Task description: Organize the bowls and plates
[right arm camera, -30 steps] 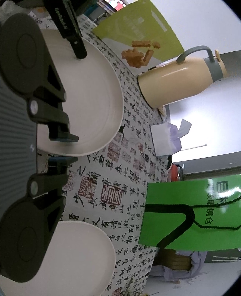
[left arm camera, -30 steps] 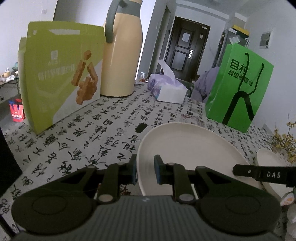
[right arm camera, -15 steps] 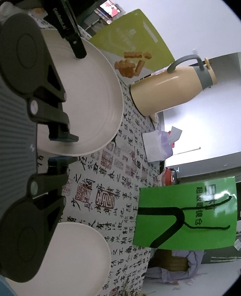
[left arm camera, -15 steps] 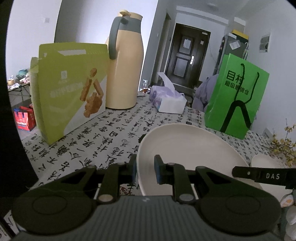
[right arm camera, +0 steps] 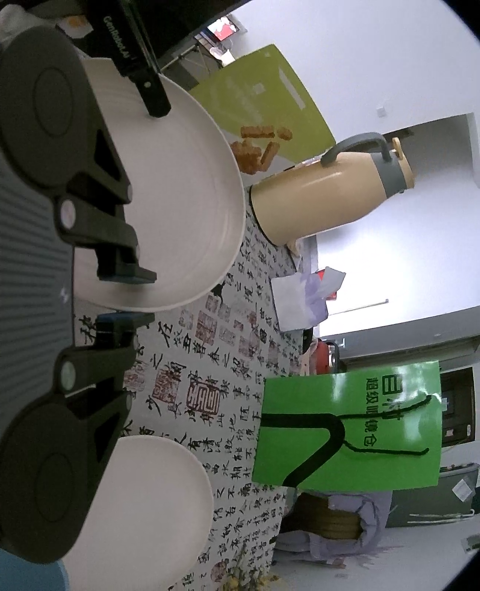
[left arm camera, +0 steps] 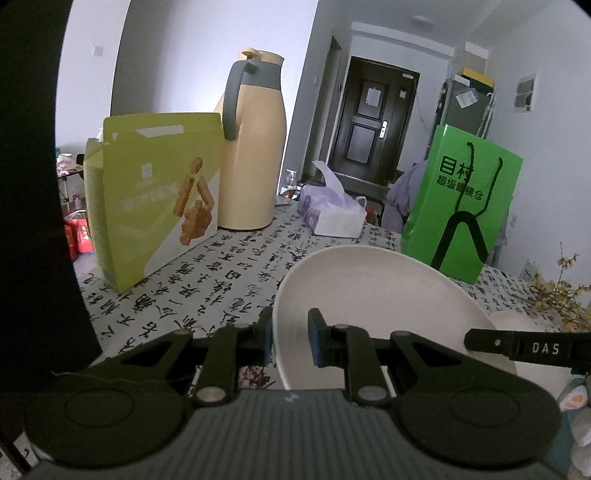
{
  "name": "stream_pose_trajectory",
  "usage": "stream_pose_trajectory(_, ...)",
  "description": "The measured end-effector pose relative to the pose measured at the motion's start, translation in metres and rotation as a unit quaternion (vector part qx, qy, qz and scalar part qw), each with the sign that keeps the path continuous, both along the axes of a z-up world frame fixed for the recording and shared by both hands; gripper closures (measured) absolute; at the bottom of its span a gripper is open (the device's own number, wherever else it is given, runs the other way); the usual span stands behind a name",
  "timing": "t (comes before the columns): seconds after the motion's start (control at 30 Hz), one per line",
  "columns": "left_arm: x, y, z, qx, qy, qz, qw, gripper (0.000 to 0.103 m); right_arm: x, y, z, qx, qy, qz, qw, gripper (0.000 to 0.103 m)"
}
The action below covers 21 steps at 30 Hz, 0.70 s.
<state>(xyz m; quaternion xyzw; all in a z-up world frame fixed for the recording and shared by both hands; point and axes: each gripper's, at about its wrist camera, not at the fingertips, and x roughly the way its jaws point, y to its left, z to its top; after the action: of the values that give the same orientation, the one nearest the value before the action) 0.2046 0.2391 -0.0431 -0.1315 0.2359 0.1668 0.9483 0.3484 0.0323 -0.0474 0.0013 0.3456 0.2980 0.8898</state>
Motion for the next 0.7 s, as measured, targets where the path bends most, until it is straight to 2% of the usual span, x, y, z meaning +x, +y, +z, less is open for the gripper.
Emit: stream_pose_trajectory(0.7, -0.038, -0.022, 0.021, 0.017, -0.014, 0.001, 0.9998, 0.084, -0.038, -0.022, 0.021, 0.010, -0.013, 0.002, 1.000, 0.088)
